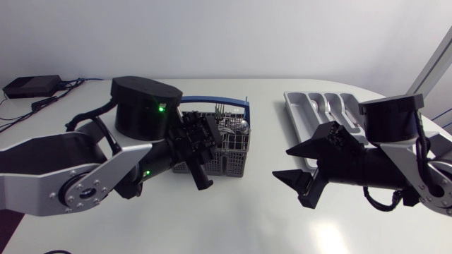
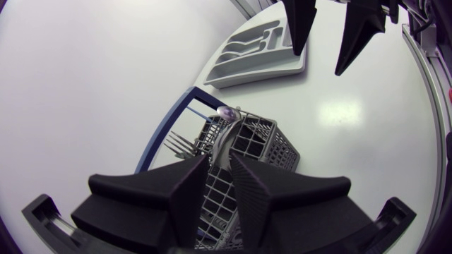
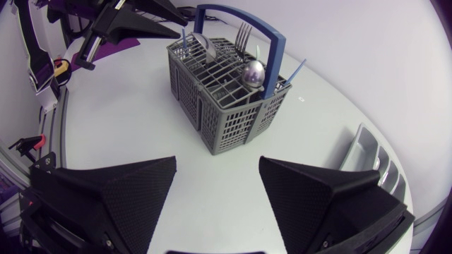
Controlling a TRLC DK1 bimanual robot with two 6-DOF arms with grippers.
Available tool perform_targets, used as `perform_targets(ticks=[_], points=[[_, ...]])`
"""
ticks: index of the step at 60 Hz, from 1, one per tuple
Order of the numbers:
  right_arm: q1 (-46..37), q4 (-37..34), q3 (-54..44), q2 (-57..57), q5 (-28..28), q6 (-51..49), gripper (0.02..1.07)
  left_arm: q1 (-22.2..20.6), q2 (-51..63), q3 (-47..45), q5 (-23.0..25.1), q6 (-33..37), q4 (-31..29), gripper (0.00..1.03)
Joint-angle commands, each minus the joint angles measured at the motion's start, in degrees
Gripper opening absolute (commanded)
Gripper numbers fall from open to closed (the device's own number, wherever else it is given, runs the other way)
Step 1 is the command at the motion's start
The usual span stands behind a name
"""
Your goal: Unload the cutlery basket into the drawer organizer.
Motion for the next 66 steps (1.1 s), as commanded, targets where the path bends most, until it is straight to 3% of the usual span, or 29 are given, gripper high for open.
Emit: perform_targets(ticks=[1, 18, 32, 37, 43, 59, 63, 66], points=[[0.4, 0.26, -1.51, 0.15, 0.38, 1.02, 0.87, -0.08, 1.47, 2.05, 0.32, 1.88, -0.28, 0.31], [0.4, 0.17, -1.51, 0.06, 0.38, 0.93, 0.87, -0.08, 5.42, 4.07, 0.32, 3.82, 0.33, 0.4], [0.4, 0.17, -1.95, -0.2, 0.38, 0.58, 0.87, -0.08, 8.24, 7.15, 0.41, 5.49, 0.42, 0.4], [0.32, 0.26, -2.22, -0.2, 0.38, 0.32, 0.87, 0.01, 9.12, 8.11, 0.41, 5.84, 0.16, 0.32], [0.32, 0.35, -2.39, -0.2, 0.29, 0.14, 0.87, 0.01, 10.26, 8.55, 0.23, 5.93, 0.16, 0.11], [-0.12, 1.4, -3.09, -0.03, 0.02, -0.21, 0.87, 0.1, 12.54, 10.49, -2.67, 2.76, -3.62, 0.06], [-0.21, 1.49, -3.27, -0.03, 0.02, -0.21, 0.87, 0.36, 12.81, 13.12, -2.67, -0.75, -8.63, 0.03], [-0.3, 1.58, -3.27, -0.03, 0.02, -0.3, 0.87, 0.36, 12.81, 13.3, -2.67, -1.02, -8.98, 0.03]])
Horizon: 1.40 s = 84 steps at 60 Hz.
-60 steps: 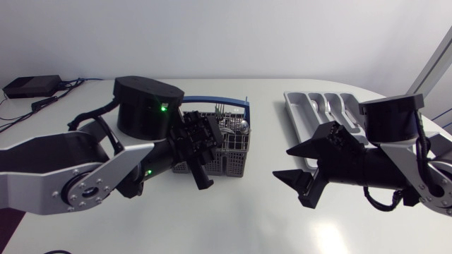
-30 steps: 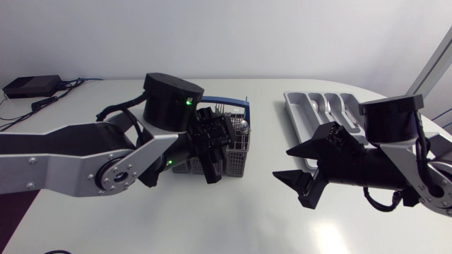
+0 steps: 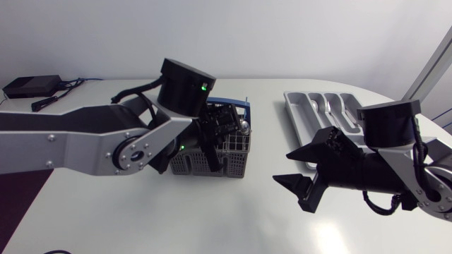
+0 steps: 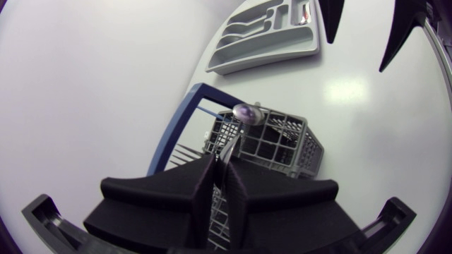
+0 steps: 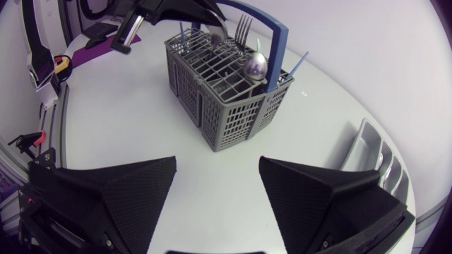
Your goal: Unload the cutlery basket into the drawer organizer.
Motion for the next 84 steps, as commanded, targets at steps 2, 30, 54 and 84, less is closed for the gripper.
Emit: perform_targets(ticks=[2, 30, 54, 84], points=[[-0.28, 0.9, -1.7, -0.01, 0.05, -0.23, 0.87, -0.12, 1.55, 1.25, 1.24, -4.65, -3.06, 0.03], [-0.54, 1.08, -2.4, -0.53, 0.05, -0.32, 0.87, 0.23, -4.43, -2.52, 1.24, -12.91, 0.1, 0.03], [-0.81, 1.43, -3.1, -0.89, 0.05, -0.23, 0.87, -1.79, -6.98, -11.23, 1.24, -17.57, 8.81, 0.03], [0.95, 2.49, -3.28, -0.09, 1.36, 0.65, 0.87, -4.08, -8.56, -12.46, 1.24, -16.77, 11.09, 0.03]])
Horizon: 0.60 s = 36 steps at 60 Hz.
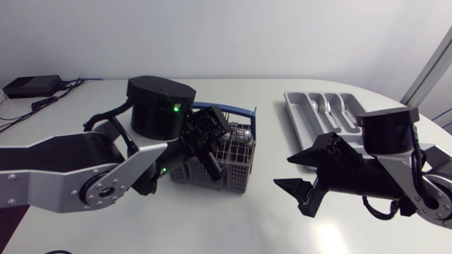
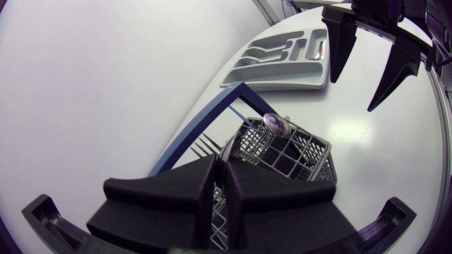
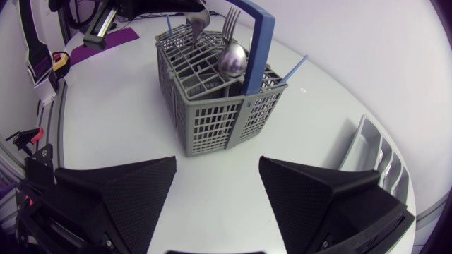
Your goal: Unload the cutlery basket into the drawer organizer.
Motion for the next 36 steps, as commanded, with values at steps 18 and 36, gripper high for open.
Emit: perform_targets(ticks=[18, 36], points=[[4.78, 1.55, 0.49, 2.28, 1.48, 3.5, 0.87, -4.51, -1.52, -3.68, 1.96, -4.33, 1.61, 0.03], [4.86, 0.76, 1.28, 3.42, 1.04, 6.41, 0.87, -6.53, -0.47, -3.15, 3.81, -2.05, -0.32, 0.03]])
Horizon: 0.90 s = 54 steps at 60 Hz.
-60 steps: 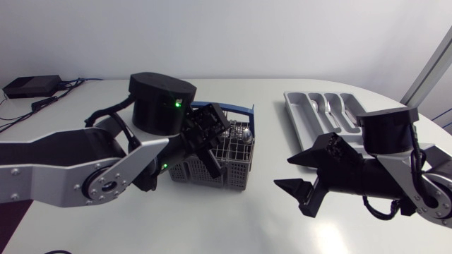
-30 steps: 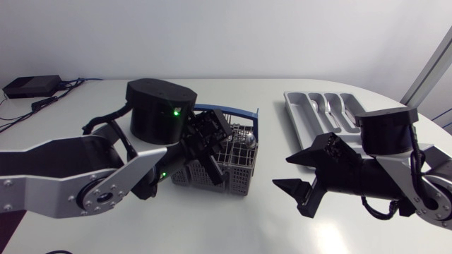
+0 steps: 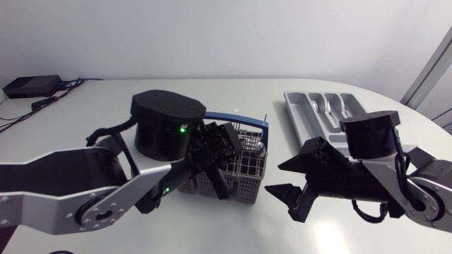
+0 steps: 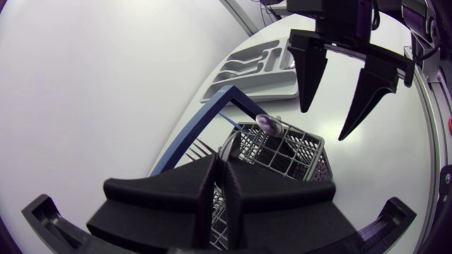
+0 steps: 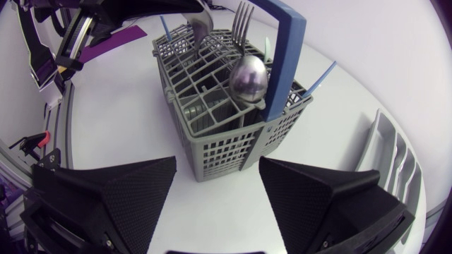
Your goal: Unload the cutlery basket into the drawer organizer.
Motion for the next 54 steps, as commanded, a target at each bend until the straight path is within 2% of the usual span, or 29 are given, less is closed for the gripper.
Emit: perform_targets(ticks=[1, 23, 40, 54], points=[[0.43, -0.18, 1.37, 0.51, 0.19, 2.25, 0.87, -1.72, 0.58, -1.34, 2.83, -3.6, -1.2, 0.03], [0.08, -0.53, 3.21, 4.12, 1.68, 4.98, 0.87, -6.38, 2.6, 1.48, 4.06, -0.52, -5.15, 0.03], [-0.36, 0.17, 3.13, 6.22, 1.86, 4.89, 0.87, -10.6, 5.24, 4.11, 4.06, 0.45, -5.24, 0.04], [-0.54, 0.7, 3.21, 7.45, 2.03, 4.89, 0.87, -11.04, 4.54, 5.61, 3.97, 0.8, -5.24, 0.04]])
